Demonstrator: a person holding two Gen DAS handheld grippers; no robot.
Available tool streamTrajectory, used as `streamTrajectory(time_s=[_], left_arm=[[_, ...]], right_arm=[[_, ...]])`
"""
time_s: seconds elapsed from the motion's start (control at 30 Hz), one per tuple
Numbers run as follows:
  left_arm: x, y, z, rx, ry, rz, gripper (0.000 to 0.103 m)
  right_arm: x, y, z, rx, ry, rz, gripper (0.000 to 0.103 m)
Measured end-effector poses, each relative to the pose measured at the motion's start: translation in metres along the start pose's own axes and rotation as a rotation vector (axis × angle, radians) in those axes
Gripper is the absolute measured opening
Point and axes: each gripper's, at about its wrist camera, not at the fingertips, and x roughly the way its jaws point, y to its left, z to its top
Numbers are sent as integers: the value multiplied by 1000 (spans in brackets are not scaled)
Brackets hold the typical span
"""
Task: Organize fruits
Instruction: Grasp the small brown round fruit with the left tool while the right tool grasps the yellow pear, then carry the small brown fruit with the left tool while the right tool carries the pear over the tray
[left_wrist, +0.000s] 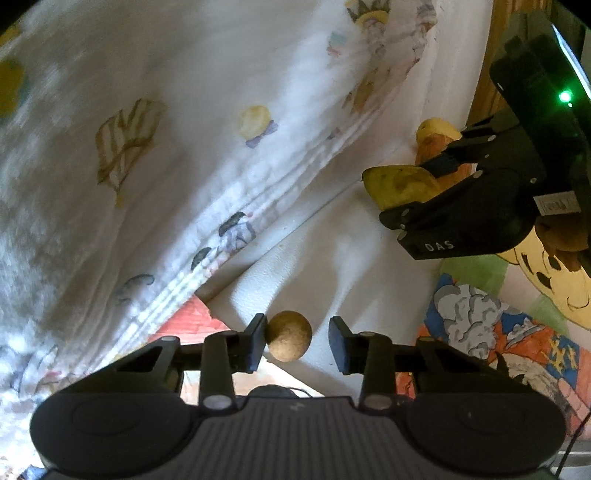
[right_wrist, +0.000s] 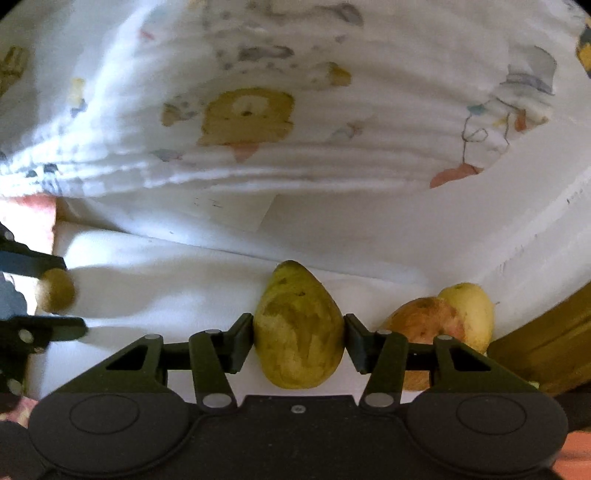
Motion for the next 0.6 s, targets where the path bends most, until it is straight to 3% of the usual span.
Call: streamTrajectory(time_s=[0.2,0.3,0.6], left_arm=[[2,-2,3,10,23,14,40],[6,-6,5,21,32,5,28],[-3,5,7,-28,73,-76,28]], right_arm=[[-11,2,-6,82,11,51,54],[-19,0,-10,158,29,91,54],[-50,5,-35,401,59,164,54]])
